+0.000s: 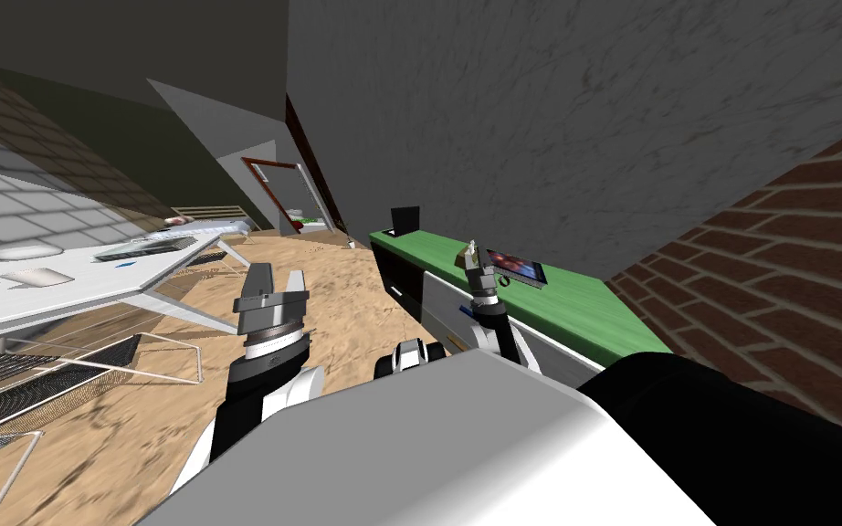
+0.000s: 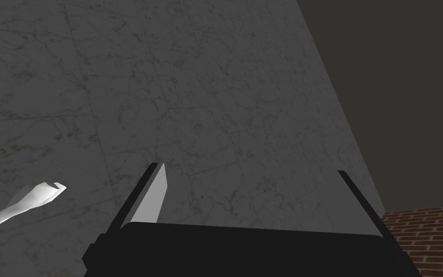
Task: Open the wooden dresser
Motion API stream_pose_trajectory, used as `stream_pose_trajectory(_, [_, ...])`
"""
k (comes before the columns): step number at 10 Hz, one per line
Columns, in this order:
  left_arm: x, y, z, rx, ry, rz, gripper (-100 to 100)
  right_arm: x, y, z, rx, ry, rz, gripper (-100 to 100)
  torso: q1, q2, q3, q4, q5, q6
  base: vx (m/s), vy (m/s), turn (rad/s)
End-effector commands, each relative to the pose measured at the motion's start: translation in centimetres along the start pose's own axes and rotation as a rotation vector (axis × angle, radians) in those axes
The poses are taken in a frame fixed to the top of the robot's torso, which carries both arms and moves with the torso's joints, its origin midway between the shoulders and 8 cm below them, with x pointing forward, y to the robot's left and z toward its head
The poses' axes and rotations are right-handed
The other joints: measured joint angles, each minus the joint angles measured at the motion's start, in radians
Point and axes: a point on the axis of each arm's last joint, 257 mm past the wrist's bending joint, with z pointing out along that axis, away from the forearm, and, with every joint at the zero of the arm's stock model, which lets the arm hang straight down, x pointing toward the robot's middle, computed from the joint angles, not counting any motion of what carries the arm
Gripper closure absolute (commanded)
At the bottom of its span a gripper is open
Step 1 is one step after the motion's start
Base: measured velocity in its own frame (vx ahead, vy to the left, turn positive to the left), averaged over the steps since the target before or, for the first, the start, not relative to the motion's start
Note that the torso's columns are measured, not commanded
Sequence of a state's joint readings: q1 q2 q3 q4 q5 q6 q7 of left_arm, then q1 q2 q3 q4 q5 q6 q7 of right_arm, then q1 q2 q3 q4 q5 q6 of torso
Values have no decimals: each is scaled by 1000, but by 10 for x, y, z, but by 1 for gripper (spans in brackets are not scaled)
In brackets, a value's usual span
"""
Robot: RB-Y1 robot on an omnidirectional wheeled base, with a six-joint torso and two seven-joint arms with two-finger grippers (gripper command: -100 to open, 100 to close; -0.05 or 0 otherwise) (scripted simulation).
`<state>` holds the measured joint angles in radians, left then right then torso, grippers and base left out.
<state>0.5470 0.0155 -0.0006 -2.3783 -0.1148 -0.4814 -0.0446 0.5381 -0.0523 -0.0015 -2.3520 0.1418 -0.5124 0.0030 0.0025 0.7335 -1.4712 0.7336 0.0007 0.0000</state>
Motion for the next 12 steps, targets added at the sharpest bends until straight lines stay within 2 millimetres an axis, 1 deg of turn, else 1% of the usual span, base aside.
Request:
stream_pose_trajectory(1, [0,0,0,0,0,0,0,18,-25,-6,73,81,-58,-100,1,3,-4,3,0,0,37,119,-47])
stream_pose_trajectory(4, [0,0,0,0,0,0,0,44,-67,-22,192,192,-161,-100,0,3,-6,4,0,0,56,168,-63])
stream_pose_trajectory(6, [0,0,0,0,0,0,0,60,-102,-40,292,270,-244,-100,-1,3,-5,4,0,0,98,213,-86])
stream_pose_trajectory(7, [0,0,0,0,0,0,0,60,-105,-41,302,273,-253,-100,-1,2,-6,4,0,0,50,169,-36])
stream_pose_trajectory(8, [0,0,0,0,0,0,0,67,-122,-52,349,317,-303,-100,-5,6,-4,5,-1,0,28,154,-42])
stream_pose_trajectory(9, [0,0,0,0,0,0,0,67,-124,-53,356,316,-304,-100,-5,7,-3,5,-2,0,16,115,-37])
stream_pose_trajectory(10, [0,0,0,0,0,0,0,74,-139,-64,393,361,-357,-100,-6,7,-3,5,-2,0,26,124,-70])
stream_pose_trajectory(11, [0,0,0,0,0,0,0,72,-142,-66,410,360,-360,-100,-4,5,-4,5,-1,0,33,104,-37])
stream_pose_trajectory(12, [0,0,0,0,0,0,0,79,-156,-78,442,406,-412,-100,-3,4,-5,4,-1,0,44,141,-64])
